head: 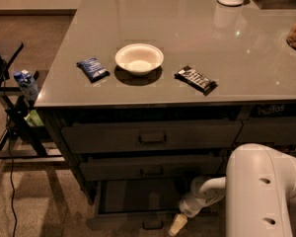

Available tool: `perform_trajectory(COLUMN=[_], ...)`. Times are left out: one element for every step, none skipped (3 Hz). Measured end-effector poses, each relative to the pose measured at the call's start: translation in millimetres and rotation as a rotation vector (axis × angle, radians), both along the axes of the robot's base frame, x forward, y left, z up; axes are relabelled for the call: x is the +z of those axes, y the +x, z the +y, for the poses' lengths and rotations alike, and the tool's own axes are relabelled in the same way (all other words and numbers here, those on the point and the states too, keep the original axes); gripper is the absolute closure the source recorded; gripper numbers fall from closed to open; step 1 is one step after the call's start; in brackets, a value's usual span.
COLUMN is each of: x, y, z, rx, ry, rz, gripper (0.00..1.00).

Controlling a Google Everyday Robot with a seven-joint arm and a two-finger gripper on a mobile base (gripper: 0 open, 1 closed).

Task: Open bottom drawer

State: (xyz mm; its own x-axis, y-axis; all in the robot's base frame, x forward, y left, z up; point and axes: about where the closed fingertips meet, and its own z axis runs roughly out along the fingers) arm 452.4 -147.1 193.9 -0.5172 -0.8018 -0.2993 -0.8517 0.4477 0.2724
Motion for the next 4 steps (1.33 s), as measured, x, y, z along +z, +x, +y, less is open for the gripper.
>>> perform_trajectory(x=[-16.4,-25.0,-24.5,-11.9], y=[-18.8,-45.4,-49.6,-81.2], z=[-5.5,-14.8,-16.0,-21.9], rx=[0.003,-0.001,-0.002,-0.011], ry=[-0.022,-0.053,-0.053,-0.042], rz=[0.059,0.118,0.129,0.166], gripper=[0.00,0.00,0.00,0.00])
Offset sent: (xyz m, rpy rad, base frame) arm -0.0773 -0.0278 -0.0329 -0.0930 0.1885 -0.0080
